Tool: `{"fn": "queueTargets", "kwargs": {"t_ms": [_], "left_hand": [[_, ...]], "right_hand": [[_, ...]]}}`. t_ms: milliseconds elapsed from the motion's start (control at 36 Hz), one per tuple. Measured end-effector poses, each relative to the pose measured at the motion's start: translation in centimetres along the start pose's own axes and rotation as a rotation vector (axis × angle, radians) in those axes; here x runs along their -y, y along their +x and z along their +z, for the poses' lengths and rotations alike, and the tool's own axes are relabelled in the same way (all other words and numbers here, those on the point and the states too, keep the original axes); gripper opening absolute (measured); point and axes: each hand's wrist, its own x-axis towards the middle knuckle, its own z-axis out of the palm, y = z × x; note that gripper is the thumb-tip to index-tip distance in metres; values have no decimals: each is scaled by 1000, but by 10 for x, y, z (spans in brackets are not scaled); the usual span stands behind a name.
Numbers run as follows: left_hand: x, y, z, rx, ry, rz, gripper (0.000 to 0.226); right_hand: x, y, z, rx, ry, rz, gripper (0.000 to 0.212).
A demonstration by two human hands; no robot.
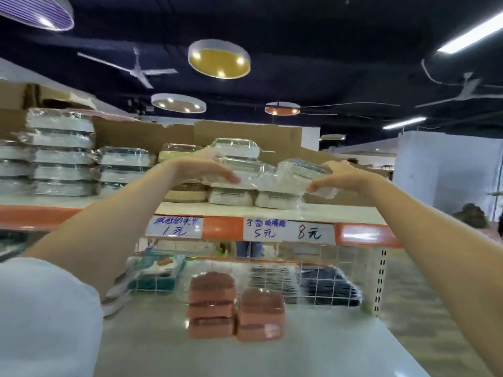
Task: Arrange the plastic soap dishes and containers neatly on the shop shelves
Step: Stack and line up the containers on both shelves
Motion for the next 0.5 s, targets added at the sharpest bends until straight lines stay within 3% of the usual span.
{"fn": "queueTargets", "kwargs": {"t_ms": [56,83,167,278,500], "left_hand": [[-8,14,-2,-34,50,11,140],[-10,21,-3,-63,65,7,142],[-19,37,-5,-104,102,-33,130],[-33,51,-7,-116,118,-51,84],[-44,77,-7,-30,116,-33,79]], "right_hand": [[-5,22,-4,11,46,-38,94],[-8,35,-5,14,88,-54,85],[-13,67,-9,24,183,-71,87],[-10,95,-8,75,217,-120,88],[-10,147,6,215,276,-197,80]]}}
